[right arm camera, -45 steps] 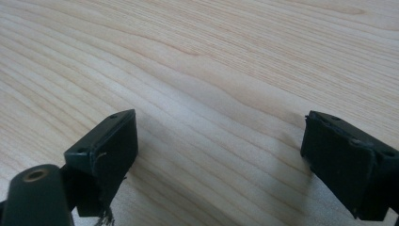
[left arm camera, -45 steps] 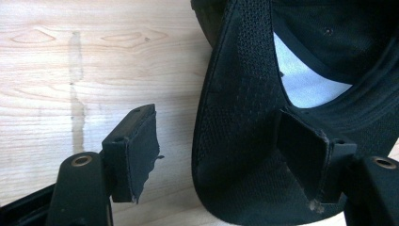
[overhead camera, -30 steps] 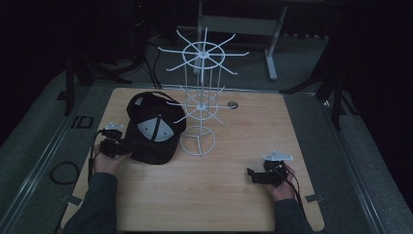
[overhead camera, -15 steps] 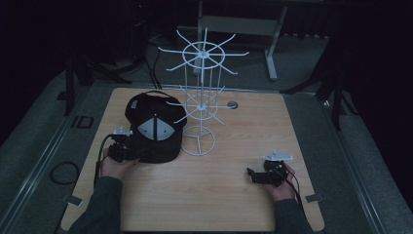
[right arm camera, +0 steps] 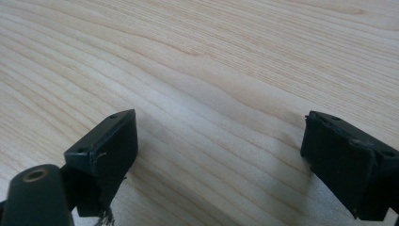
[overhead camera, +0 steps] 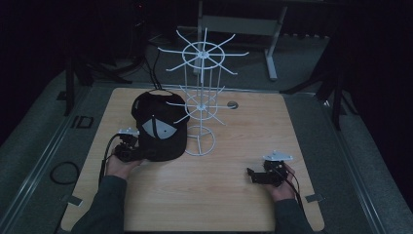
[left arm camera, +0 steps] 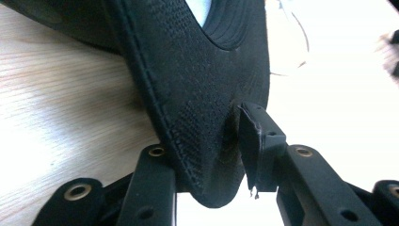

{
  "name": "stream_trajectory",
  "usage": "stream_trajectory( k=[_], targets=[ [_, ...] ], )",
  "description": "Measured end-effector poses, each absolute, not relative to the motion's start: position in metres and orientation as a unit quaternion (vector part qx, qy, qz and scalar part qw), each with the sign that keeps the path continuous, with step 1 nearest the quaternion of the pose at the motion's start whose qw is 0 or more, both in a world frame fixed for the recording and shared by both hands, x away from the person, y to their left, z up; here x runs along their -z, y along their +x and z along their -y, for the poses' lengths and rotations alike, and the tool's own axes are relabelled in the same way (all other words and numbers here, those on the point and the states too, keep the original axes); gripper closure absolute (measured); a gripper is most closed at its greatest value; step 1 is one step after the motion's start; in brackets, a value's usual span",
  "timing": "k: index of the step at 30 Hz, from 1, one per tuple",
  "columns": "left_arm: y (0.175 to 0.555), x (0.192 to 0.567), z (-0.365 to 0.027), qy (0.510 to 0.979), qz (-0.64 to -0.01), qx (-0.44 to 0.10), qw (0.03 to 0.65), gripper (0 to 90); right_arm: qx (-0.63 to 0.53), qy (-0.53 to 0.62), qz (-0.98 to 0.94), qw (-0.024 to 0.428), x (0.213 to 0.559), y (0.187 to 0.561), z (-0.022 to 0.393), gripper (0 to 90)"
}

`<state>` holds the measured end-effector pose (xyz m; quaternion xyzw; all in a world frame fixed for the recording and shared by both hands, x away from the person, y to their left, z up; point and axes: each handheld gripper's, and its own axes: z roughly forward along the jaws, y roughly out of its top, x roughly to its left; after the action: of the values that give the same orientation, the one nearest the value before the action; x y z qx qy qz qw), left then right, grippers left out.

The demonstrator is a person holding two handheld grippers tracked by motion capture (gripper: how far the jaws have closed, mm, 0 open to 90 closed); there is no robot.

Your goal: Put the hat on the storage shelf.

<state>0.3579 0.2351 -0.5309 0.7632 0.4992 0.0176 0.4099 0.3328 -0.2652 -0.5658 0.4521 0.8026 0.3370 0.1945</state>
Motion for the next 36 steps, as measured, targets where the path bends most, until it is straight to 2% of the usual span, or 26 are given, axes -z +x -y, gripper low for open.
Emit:
stream_trajectory(
  k=[7, 14, 36],
  targets=[
    [0.353, 0.524, -0.236, 0.750, -0.491, 0.012, 0.443, 79.6, -0.337, 0.452, -0.802, 0.195, 0.566, 0.333, 0.265, 11.3],
    [0.350, 0.521, -0.242, 0.737, -0.499, 0.005, 0.456, 86.0, -0.337, 0.452, -0.803, 0.194, 0.566, 0.333, 0.265, 11.3],
    [0.342, 0.509, -0.251, 0.735, -0.512, -0.066, 0.439, 86.6, -0.337, 0.452, -0.803, 0.194, 0.566, 0.333, 0.265, 11.3]
  ],
)
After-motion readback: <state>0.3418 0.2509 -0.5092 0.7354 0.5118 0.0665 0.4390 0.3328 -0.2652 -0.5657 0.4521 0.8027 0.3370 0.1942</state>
